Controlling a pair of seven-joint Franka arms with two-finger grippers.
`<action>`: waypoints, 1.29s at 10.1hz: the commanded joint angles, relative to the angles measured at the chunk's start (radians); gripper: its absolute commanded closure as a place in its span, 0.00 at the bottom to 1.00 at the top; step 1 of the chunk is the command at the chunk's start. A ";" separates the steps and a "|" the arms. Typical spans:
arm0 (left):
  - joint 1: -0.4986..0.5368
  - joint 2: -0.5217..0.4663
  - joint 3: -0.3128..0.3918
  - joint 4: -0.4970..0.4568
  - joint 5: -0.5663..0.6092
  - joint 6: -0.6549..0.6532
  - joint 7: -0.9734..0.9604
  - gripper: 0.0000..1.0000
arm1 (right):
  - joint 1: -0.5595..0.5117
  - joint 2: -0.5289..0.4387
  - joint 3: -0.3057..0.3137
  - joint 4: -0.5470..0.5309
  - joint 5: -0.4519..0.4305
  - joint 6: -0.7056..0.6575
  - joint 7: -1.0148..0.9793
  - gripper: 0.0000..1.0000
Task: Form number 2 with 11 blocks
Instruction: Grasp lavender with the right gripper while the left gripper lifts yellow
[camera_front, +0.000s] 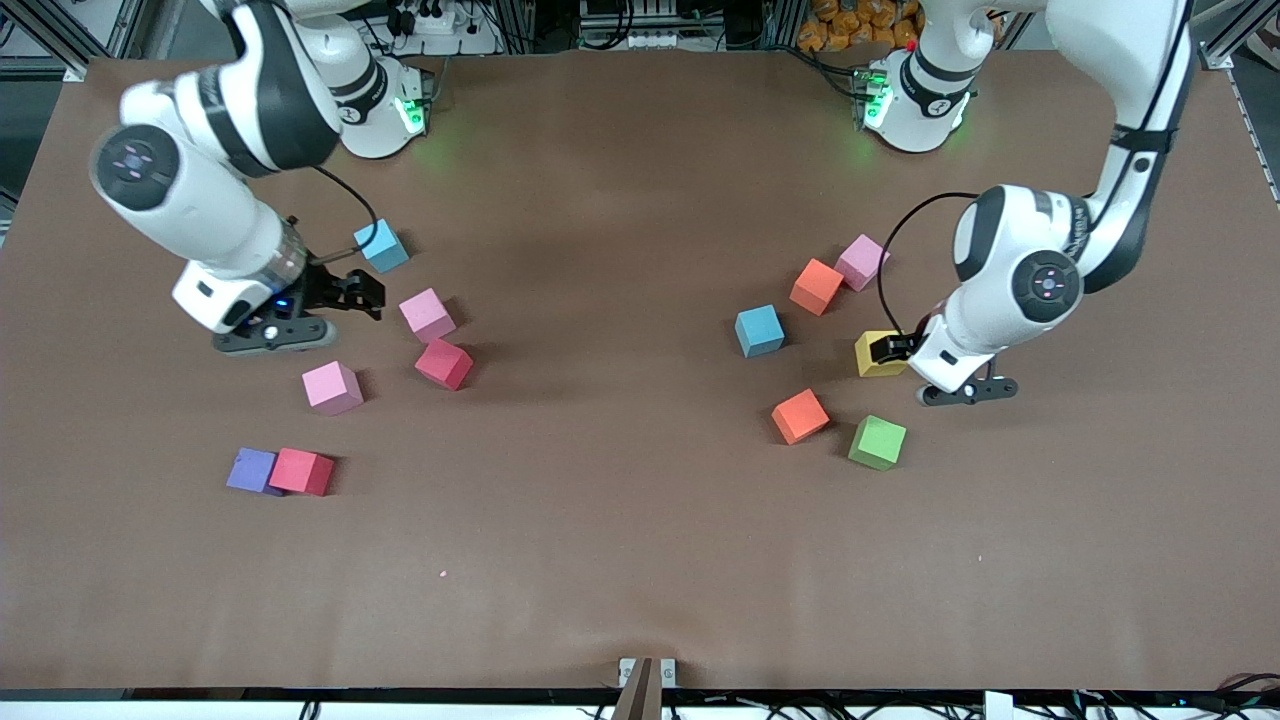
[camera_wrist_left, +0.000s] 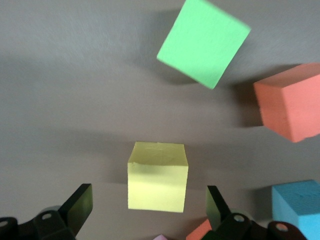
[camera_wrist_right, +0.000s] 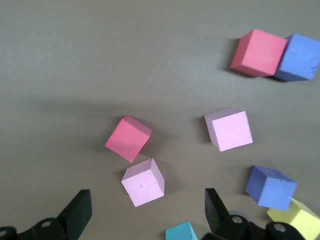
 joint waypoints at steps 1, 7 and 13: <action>-0.019 0.061 -0.005 -0.006 -0.004 0.068 -0.066 0.00 | 0.038 -0.050 -0.005 -0.173 0.008 0.199 -0.026 0.00; -0.023 0.142 -0.003 0.000 0.036 0.077 -0.069 0.00 | 0.041 -0.024 0.015 -0.323 0.008 0.371 -0.041 0.00; -0.045 0.144 -0.005 0.023 0.036 0.065 -0.209 0.72 | 0.042 0.120 0.053 -0.358 0.005 0.469 -0.130 0.00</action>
